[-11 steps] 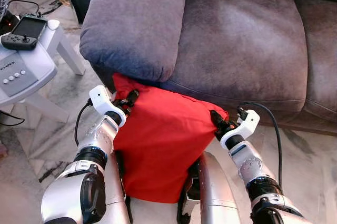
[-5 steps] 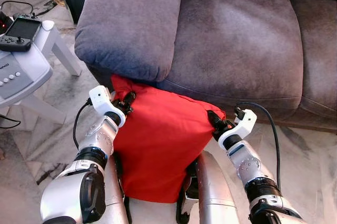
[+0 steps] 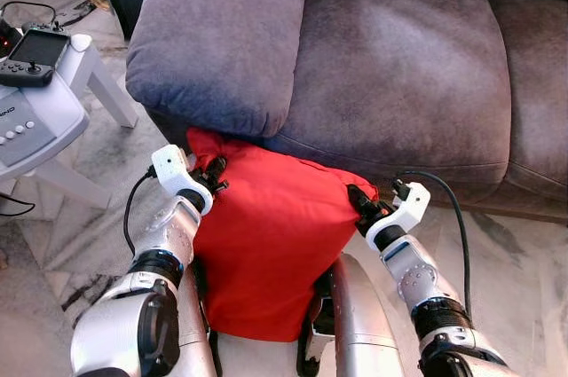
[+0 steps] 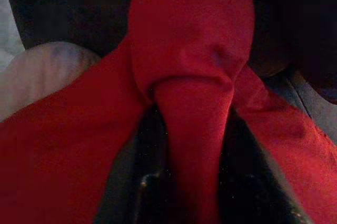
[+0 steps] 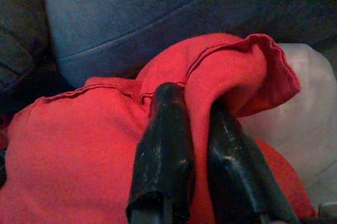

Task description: Move the pillow to the sofa from floor

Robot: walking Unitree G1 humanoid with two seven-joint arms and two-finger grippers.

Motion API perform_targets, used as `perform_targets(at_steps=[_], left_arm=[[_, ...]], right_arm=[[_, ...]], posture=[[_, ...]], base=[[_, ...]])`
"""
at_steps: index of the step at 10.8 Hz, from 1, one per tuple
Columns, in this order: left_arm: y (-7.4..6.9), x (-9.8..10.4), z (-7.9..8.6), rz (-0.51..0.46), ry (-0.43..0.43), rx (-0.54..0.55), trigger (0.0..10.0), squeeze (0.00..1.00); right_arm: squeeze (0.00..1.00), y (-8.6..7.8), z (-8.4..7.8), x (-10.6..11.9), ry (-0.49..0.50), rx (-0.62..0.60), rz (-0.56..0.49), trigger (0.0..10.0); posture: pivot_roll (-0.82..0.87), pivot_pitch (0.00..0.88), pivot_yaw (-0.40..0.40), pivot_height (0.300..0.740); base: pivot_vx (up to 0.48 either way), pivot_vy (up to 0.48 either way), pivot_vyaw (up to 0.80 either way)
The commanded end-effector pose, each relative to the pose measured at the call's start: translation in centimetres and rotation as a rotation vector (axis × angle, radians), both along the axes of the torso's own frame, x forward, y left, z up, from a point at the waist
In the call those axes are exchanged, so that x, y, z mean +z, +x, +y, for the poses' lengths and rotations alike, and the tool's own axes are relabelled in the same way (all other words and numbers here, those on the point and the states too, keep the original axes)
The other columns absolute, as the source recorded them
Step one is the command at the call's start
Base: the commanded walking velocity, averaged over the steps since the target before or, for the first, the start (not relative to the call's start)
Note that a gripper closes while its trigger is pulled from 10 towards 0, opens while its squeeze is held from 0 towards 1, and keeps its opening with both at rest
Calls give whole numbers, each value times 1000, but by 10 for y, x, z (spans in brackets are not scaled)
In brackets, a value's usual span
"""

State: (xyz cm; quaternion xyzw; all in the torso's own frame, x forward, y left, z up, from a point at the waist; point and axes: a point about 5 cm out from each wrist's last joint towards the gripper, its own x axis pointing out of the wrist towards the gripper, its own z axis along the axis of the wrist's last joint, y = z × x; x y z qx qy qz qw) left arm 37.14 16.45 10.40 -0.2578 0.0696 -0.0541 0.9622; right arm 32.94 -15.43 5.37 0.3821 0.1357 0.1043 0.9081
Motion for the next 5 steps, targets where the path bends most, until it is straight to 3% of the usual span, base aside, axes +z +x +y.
perform_targets(at_steps=[1, 2, 3, 5], left_arm=[[-8, -11, 3, 10, 84, 15, 0, 0], [-10, -9, 7, -21, 94, 47, 0, 0], [-12, -6, 11, -50, 130, 77, 10000, 0], [-20, 1, 19, -124, 268, 113, 10000, 0]], right_arm=[[0, -5, -11, -7, -56, -35, 20, 10000], [0, -3, -16, -2, -109, -49, -8, 10000], [0, -3, -18, 1, -167, -43, -36, 10000], [0, -4, -22, 7, -307, -10, -102, 10000]], posture=[[61, 293, -144, 575], [71, 267, -138, 575], [74, 254, -136, 575], [102, 192, -124, 575]], base=[[0, 0, 0], [0, 0, 0], [0, 0, 0], [0, 0, 0]])
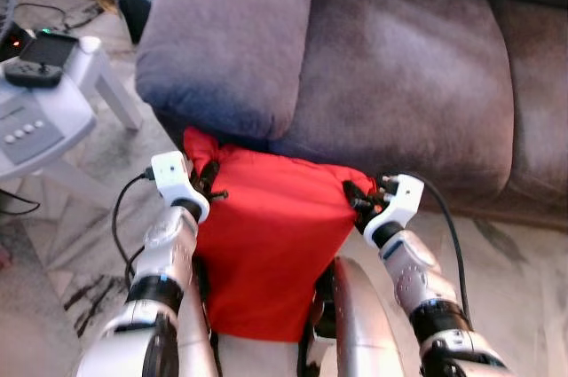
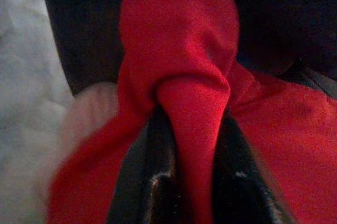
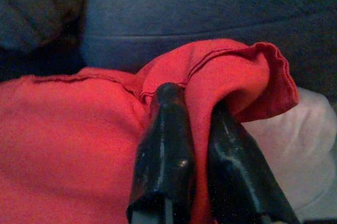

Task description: Move the pillow to the sofa from floor

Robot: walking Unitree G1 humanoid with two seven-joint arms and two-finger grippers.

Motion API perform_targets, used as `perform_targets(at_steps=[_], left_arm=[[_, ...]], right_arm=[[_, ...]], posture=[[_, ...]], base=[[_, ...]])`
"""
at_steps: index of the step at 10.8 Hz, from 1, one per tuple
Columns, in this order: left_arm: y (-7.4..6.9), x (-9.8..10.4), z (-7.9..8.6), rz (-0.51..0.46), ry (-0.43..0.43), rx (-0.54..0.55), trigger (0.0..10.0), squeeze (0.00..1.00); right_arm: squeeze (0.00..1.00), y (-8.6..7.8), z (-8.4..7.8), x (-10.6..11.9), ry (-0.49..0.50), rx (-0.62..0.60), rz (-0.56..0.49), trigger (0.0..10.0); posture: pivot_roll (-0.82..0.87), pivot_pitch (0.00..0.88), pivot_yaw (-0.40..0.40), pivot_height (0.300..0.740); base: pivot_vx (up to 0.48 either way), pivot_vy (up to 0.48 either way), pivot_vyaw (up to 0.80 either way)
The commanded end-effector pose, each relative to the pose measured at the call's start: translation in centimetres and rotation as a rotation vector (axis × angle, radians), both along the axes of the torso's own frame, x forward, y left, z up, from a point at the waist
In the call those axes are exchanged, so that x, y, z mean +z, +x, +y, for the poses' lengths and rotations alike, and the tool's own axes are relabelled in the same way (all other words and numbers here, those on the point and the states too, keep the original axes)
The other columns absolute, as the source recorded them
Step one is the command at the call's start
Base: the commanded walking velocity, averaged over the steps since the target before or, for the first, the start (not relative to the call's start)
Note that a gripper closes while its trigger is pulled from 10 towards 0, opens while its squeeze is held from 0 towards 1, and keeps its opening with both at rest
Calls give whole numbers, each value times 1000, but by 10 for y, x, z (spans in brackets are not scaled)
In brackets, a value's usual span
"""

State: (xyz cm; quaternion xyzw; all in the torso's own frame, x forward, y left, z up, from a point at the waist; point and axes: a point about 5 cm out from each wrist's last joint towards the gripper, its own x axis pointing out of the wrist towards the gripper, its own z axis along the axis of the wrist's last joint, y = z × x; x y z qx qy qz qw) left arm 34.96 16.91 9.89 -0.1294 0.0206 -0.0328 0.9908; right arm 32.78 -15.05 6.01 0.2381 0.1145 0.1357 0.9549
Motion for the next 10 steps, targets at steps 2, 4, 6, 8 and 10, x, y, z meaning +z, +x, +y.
perform_targets(at_steps=[2, 4, 6, 8, 10], left_arm=[[-15, 21, 29, -148, 113, 163, 10000, 0], [-24, 41, 30, -252, 122, 193, 10000, 0], [-29, 54, 14, -334, 189, 156, 10000, 0], [-32, 52, 5, -338, 227, 132, 10000, 0], [-38, 51, 6, -322, 241, 134, 10000, 0]], right_arm=[[0, -7, -31, 15, -128, -133, -127, 10000], [0, -15, -33, 24, -238, -185, -215, 10000], [0, -21, -35, 42, -336, -276, -331, 10000], [0, -22, -33, 49, -392, -304, -379, 10000], [0, -26, -32, 56, -406, -348, -399, 10000]], posture=[[108, 148, -111, 575], [117, 123, -88, 575], [112, 106, -70, 575], [102, 97, -56, 575], [89, 90, -51, 575]], base=[[0, 0, 0], [0, 0, 0], [0, 0, 0], [0, 0, 0], [0, 0, 0]])
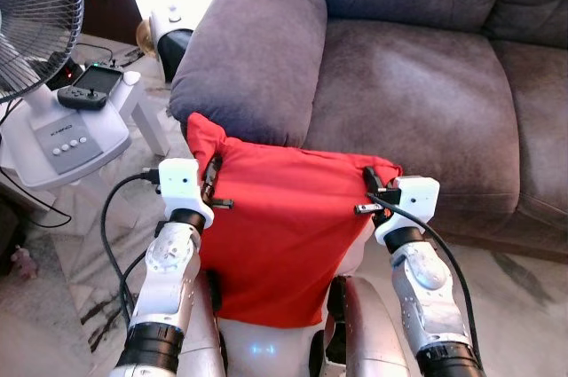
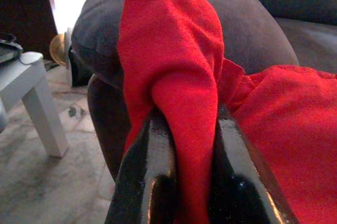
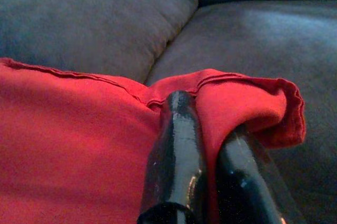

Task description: Move the pillow to the sofa from floor

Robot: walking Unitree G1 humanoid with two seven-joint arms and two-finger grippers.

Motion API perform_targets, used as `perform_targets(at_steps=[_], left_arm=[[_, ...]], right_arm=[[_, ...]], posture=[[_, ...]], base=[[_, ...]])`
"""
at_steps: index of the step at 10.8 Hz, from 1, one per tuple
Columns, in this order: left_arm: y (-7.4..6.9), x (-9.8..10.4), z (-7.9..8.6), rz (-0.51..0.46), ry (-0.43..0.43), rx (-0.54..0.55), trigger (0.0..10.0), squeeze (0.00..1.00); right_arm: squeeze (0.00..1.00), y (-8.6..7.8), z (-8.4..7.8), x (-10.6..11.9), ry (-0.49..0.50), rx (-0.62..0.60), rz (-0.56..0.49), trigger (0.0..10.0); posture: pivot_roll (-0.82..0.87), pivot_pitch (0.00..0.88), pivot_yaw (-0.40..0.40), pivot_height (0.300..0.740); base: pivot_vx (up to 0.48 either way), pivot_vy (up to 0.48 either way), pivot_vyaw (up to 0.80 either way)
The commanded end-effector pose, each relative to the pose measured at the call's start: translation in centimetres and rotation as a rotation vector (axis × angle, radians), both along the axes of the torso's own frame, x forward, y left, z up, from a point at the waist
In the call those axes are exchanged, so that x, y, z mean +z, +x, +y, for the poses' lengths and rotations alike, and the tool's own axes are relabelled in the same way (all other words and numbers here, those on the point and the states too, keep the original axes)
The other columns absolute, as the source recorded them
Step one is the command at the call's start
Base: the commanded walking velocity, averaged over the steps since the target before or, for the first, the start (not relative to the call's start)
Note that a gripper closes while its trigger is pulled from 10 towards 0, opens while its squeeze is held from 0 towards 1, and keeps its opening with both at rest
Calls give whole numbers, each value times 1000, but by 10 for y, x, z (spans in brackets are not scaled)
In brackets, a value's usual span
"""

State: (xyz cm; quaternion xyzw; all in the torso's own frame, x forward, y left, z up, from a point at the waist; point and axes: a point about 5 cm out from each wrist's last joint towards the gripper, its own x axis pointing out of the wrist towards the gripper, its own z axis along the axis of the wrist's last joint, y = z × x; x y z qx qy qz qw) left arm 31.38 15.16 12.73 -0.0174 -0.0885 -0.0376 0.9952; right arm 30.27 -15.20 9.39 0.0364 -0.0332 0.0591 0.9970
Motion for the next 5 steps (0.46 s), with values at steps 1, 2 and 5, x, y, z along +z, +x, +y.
perform_targets(at_steps=[1, 2, 5], left_arm=[[-1, 25, 22, -122, 33, 100, 10000, 0], [2, 28, 19, -134, 51, 92, 10000, 0], [-2, 33, 16, -159, 113, 68, 10000, 0]], right_arm=[[0, -1, -26, 23, -20, -139, -124, 10000], [0, -1, -23, 24, -35, -126, -130, 10000], [0, -2, -17, 30, -47, -139, -159, 10000]], posture=[[89, 80, -59, 575], [95, 72, -64, 575], [85, 45, -58, 575]], base=[[0, 0, 0], [0, 0, 0], [0, 0, 0]])
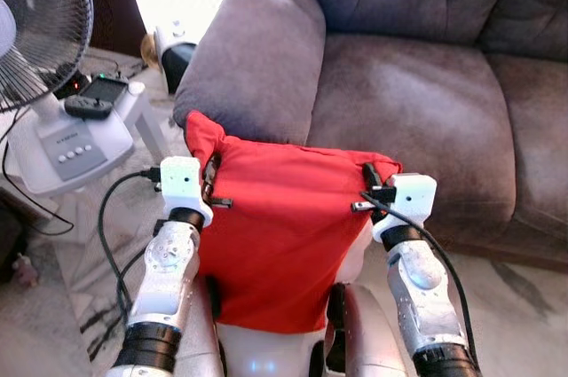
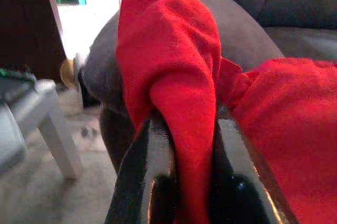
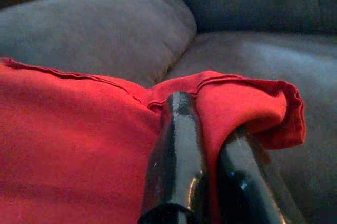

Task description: Move the pillow to the sofa from floor

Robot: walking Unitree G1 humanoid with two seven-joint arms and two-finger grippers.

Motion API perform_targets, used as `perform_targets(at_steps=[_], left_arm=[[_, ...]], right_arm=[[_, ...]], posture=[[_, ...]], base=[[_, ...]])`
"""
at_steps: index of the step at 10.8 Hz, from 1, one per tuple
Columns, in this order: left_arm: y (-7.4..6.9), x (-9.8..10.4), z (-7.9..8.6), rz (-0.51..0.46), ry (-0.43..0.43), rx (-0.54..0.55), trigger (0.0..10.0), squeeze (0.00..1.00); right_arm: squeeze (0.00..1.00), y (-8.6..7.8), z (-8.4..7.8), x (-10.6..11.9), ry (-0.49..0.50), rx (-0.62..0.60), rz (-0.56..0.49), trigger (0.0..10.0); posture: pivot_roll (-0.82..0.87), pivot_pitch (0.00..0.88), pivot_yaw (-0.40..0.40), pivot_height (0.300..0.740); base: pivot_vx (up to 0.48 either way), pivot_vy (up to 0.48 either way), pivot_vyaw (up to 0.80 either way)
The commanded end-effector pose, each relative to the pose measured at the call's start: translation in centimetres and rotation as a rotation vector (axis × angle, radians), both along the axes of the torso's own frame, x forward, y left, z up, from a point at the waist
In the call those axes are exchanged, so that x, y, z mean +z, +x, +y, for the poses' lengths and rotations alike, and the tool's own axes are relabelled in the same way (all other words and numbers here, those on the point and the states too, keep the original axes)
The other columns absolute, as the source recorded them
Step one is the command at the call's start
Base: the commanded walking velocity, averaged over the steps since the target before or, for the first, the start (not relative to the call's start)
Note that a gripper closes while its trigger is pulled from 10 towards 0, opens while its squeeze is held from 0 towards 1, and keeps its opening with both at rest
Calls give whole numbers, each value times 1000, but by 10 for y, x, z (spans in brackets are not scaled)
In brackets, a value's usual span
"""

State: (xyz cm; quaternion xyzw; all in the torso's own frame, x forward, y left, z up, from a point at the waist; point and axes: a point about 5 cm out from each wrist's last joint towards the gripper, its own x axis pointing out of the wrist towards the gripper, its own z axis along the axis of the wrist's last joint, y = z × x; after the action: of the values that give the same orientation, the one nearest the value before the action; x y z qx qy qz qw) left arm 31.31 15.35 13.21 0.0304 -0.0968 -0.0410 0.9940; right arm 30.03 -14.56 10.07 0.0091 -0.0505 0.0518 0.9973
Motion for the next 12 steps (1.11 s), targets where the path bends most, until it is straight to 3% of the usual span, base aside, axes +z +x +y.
perform_targets(at_steps=[1, 2, 3, 6, 12], left_arm=[[-4, 28, 13, -144, 37, 46, 10000, 0], [-5, 32, 11, -162, 83, 17, 10000, 0], [-1, 32, 11, -152, 66, 11, 10000, 0], [1, 31, 14, -141, 53, 18, 10000, 0], [-2, 25, 6, -117, 33, 28, 10000, 0]], right_arm=[[0, -3, -20, 23, -12, -110, -129, 10000], [0, -10, -29, 20, -2, -155, -122, 10000], [0, -13, -32, 12, -1, -182, -102, 10000], [0, -12, -25, 10, 15, -177, -96, 10000], [0, -5, -27, 23, 14, -165, -135, 10000]], posture=[[80, 35, -55, 575], [89, 23, -43, 575], [86, 3, -22, 575], [91, 0, -20, 575], [87, 23, -47, 575]], base=[[0, 0, 0], [0, 0, 0], [0, 0, 0], [0, 0, 0], [0, 0, 0]])
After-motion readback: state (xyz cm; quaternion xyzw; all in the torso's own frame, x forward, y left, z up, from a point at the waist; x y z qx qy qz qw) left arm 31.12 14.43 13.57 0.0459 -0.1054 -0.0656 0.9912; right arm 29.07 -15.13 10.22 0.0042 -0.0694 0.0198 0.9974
